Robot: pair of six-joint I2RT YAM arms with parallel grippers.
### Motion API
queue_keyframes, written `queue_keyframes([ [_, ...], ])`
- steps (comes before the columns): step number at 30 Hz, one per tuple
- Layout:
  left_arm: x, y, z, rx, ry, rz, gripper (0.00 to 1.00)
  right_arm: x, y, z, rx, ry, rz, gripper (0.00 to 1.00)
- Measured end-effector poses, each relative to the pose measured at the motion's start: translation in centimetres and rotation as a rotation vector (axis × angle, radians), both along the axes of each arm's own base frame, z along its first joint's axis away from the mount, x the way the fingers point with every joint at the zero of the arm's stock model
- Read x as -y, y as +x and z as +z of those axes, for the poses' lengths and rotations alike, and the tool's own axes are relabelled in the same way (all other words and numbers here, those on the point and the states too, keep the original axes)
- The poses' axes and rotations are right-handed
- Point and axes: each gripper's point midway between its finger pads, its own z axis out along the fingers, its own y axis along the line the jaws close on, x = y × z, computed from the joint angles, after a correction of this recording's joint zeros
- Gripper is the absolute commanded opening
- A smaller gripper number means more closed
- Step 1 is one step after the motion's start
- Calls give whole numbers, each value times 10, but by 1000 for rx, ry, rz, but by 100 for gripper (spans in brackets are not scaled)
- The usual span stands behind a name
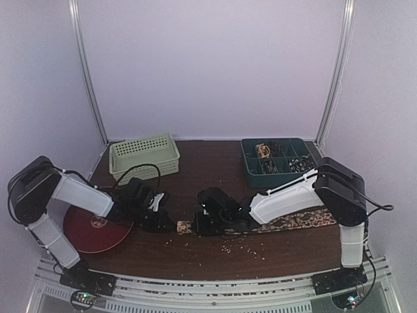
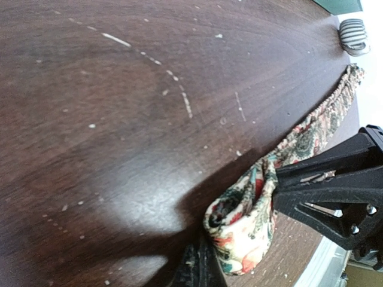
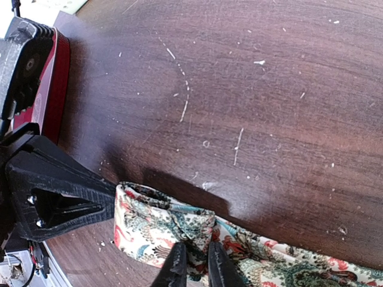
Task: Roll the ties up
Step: Roll the tie at the center of the board.
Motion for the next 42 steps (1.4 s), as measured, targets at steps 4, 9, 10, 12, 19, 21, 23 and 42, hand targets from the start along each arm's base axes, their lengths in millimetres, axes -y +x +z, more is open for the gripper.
queue_keyframes([
  [4,5,-3,0,-13,-32,-12,0,1,2,0,1,-1,-3,14],
  [9,7,-8,1,-38,-57,-22,0,1,4,0,6,7,-4,19],
  [10,7,-8,2,-42,-60,-23,0,2,4,1,8,9,-4,19],
  [12,8,-9,2,-46,-64,-25,0,4,4,1,10,10,-5,19],
  [19,8,-9,2,-49,-66,-25,0,7,6,23,26,44,-7,19],
  [21,8,-9,2,-49,-65,-24,0,6,7,30,33,58,-7,17],
  [23,8,-9,2,-49,-65,-24,0,6,7,33,38,62,-6,16],
  [42,12,-5,9,-32,-82,-28,0,3,3,1,-11,34,13,9],
])
